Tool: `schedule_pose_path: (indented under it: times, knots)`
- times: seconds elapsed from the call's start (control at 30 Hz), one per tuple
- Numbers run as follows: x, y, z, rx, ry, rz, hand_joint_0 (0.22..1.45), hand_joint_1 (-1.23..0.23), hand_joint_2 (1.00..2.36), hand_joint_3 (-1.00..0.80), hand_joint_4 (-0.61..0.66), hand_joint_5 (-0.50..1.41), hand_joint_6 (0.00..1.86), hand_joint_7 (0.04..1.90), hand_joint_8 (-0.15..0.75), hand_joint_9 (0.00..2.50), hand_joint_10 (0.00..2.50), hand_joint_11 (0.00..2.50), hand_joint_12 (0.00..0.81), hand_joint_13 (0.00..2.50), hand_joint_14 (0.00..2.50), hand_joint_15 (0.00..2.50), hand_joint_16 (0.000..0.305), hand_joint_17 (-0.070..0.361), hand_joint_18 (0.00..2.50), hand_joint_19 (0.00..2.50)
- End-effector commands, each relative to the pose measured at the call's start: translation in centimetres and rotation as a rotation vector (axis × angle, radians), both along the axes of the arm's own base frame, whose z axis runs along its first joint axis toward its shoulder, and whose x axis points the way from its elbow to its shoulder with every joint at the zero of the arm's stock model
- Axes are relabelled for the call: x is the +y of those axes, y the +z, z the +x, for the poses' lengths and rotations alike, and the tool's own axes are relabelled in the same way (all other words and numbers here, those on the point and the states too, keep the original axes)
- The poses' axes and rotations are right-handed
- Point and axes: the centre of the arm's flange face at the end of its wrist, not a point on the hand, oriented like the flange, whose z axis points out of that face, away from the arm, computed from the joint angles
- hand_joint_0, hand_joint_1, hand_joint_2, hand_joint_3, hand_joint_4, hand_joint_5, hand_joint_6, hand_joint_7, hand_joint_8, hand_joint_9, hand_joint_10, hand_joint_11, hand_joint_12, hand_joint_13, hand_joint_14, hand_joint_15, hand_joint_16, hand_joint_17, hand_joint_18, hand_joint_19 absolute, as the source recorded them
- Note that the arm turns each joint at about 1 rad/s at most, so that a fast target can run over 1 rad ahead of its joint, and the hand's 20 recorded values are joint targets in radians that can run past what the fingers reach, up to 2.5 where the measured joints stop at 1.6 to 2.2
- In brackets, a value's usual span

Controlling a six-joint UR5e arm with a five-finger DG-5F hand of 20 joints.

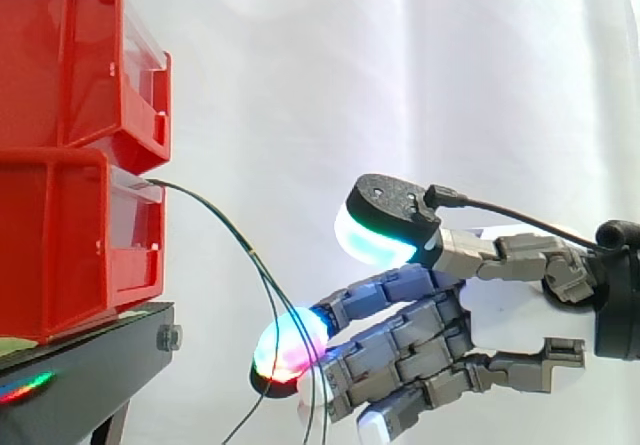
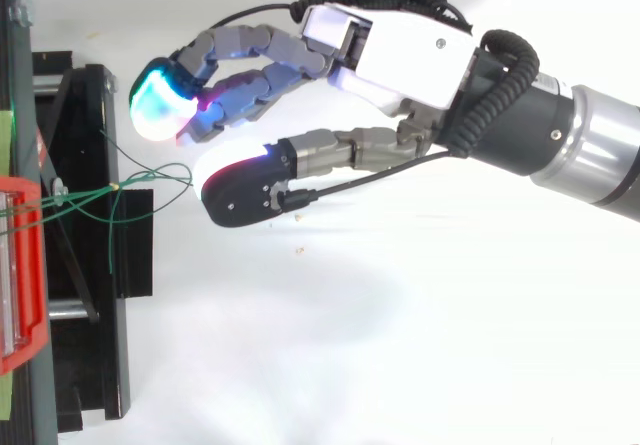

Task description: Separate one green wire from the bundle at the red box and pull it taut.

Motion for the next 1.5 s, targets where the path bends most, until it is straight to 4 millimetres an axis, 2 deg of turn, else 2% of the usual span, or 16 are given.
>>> schedule_pose_path:
  times: [0.0,0.13,0.43,0.57,0.63,0.8,1.1,1.47]
  knots:
    - [0.4,0.3,0.4,-0.019,0.006,-0.022,0.53,-0.56,1.01,-0.45,0.31,-0.15,0.50,0.79,0.348,0.84,0.01,0.21,0.409,0.63,0.01,0.22,0.061,0.137,0.64,0.48]
    - [0.6,0.4,0.5,-0.019,0.007,-0.027,0.53,-0.56,1.01,-0.45,0.31,-0.15,0.50,0.79,0.351,0.84,0.01,0.21,0.411,0.64,0.01,0.22,0.061,0.137,0.64,0.48]
    - [2.4,0.8,1.1,-0.054,0.020,-0.090,0.53,-0.55,1.00,-0.45,0.31,-0.15,0.50,0.80,0.352,0.86,0.01,0.23,0.413,0.66,0.01,0.24,0.061,0.137,0.64,0.49]
    - [2.7,0.3,1.7,-0.078,0.021,-0.104,0.53,-0.55,1.00,-0.45,0.31,-0.15,0.50,0.79,0.353,0.86,0.01,0.24,0.416,0.68,0.01,0.26,0.061,0.136,0.64,0.50]
    - [2.8,-0.9,2.0,-0.076,0.021,-0.102,0.53,-0.55,1.00,-0.45,0.31,-0.15,0.50,0.80,0.353,0.86,0.01,0.24,0.417,0.70,0.01,0.26,0.061,0.137,0.64,0.50]
    - [2.9,-1.0,2.2,-0.071,0.025,-0.090,0.53,-0.55,1.00,-0.45,0.32,-0.15,0.50,0.80,0.356,0.87,0.01,0.25,0.418,0.72,0.01,0.29,0.061,0.138,0.65,0.51]
    - [3.0,-0.8,2.3,-0.059,0.029,-0.073,0.56,-0.55,1.01,-0.43,0.34,-0.10,0.50,1.05,0.353,0.95,0.01,0.31,0.415,0.80,0.01,0.35,0.059,0.133,0.66,0.53]
    - [3.2,0.7,3.1,-0.073,0.030,-0.070,0.57,-0.57,1.01,-0.42,0.31,-0.09,0.50,1.17,0.352,0.97,0.01,0.35,0.409,0.82,0.01,0.38,0.058,0.132,0.67,0.54]
